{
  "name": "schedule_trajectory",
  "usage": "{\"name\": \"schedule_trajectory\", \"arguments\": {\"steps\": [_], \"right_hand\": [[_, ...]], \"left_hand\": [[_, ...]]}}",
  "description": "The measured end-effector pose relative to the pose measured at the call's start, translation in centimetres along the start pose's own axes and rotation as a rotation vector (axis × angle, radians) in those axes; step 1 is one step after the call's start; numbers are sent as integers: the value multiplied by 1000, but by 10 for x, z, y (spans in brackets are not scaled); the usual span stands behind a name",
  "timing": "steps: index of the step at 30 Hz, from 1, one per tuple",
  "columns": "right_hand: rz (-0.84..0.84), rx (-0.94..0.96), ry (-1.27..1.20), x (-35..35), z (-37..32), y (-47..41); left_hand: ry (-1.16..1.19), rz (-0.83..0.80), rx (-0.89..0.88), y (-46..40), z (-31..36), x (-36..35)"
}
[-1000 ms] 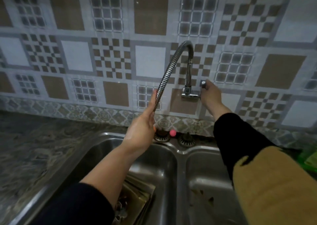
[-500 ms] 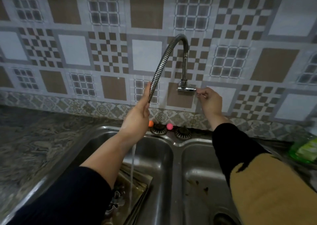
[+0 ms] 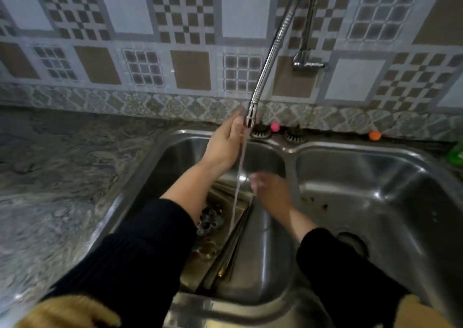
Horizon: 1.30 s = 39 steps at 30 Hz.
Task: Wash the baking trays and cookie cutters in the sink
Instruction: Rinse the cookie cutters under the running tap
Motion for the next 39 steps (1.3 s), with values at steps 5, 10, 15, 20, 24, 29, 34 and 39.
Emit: {"name": "schedule_trajectory", "arguments": {"steps": [5,10,15,20,24,29,34,39], "right_hand": [[-449,-63,210,-127,21,66],[-883,104,528,-175,-2,98],[-514,-146,190,-137,-12,67],[-135,-414,-128,-67,-16,28],[-30,-457,-199,-47,-15,33],[-14,-439,-214,-38,-15,43],[-21,-410,-213,-42,-8,43],[40,-466,-443,-51,-7,32]], "left_hand": [[-551,-195,445,31,-178,11],[-763,-306,671,78,-232,23],[-566,-281,613,71,-225,16],[93,-272,636,56,-187,-15],[393,-250,672,53,-165,-37],[490,-264,708,52,-160,-50],[535,-173,730,47,-166,-43],[564,-31,857,43,-178,-20]]}}
Point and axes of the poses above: each hand's wrist, its own y-axis away from the middle knuckle, its own x-axis out of the back of the hand, z = x × y, the point moved 9 cm from there along -y, towards the middle knuckle, and after that the axes turned 13 degrees about x, right-handed, at the moved point
